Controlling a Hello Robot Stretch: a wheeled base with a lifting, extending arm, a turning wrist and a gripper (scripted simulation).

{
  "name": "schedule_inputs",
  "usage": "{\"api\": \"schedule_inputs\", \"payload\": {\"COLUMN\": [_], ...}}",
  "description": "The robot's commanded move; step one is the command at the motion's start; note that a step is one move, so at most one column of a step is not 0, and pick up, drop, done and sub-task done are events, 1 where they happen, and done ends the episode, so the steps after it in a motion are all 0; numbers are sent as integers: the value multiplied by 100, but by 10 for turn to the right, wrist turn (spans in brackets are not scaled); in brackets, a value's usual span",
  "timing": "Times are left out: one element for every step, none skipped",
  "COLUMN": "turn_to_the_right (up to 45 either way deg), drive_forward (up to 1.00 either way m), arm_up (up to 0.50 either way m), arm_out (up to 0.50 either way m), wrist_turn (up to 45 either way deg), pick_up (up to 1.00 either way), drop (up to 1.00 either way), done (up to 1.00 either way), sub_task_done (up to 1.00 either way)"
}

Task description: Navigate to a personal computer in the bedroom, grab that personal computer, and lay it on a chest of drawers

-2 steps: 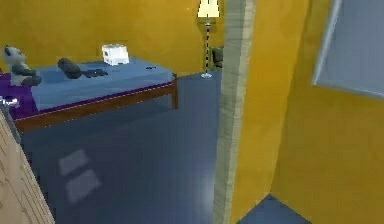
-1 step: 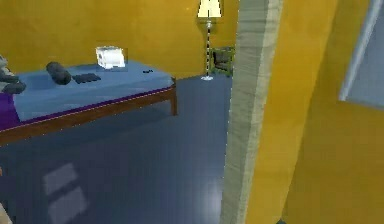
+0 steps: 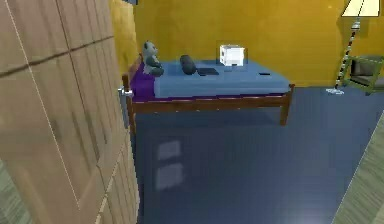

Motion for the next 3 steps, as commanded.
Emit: {"api": "schedule_inputs", "payload": {"turn_to_the_right": [0, -60, 0], "drive_forward": [100, 0, 45], "arm_up": [0, 0, 0], "arm_out": [0, 0, 0], "wrist_turn": [0, 0, 0], "pick_up": [0, 0, 0], "drop": [0, 0, 0], "done": [0, 0, 0], "sub_task_done": [0, 0, 0]}}
